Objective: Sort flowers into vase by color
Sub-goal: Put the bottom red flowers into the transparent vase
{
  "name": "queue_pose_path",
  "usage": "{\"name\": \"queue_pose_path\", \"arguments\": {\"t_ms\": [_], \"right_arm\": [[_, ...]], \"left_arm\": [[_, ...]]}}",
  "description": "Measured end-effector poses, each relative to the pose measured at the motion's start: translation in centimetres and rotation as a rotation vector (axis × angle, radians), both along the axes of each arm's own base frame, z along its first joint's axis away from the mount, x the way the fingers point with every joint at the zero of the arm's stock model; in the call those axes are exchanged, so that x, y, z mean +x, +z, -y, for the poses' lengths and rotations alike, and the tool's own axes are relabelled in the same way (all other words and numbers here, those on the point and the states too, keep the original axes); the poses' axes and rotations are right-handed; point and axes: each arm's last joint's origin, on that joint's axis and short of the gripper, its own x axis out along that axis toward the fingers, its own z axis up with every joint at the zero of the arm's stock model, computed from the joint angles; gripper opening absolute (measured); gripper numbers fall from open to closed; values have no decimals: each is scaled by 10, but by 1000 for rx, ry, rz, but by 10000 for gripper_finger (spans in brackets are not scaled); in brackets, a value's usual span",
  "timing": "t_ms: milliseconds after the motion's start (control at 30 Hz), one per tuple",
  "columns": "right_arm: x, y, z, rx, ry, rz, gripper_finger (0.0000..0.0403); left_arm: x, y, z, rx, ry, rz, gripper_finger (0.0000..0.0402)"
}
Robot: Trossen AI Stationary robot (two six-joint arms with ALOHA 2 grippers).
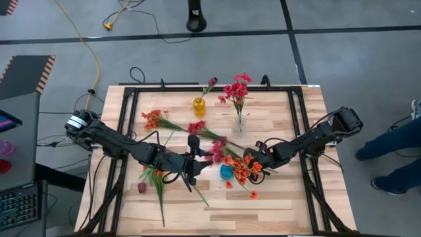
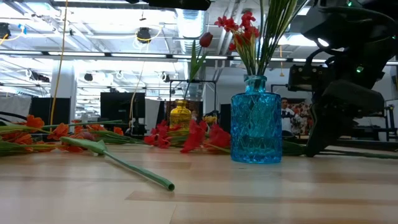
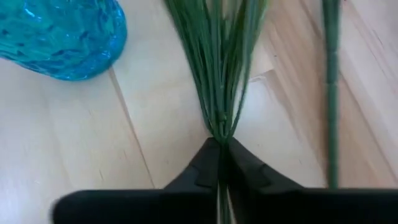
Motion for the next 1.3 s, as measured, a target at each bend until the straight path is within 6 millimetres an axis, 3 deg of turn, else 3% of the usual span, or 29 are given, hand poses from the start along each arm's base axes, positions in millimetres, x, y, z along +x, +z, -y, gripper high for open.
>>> {"name": "queue_pose_path", "arguments": {"t_ms": [400, 933, 1300], "right_arm": [[-10, 11, 2, 29, 15, -17, 26], [-39, 84, 13, 71, 0, 279, 26], [-62, 121, 23, 38, 19, 497, 27]], "left_arm": [[0, 0, 0, 0, 1, 0, 139], [0, 0, 0, 1, 3, 1, 139], [0, 0, 0, 2, 3, 1, 139]]}}
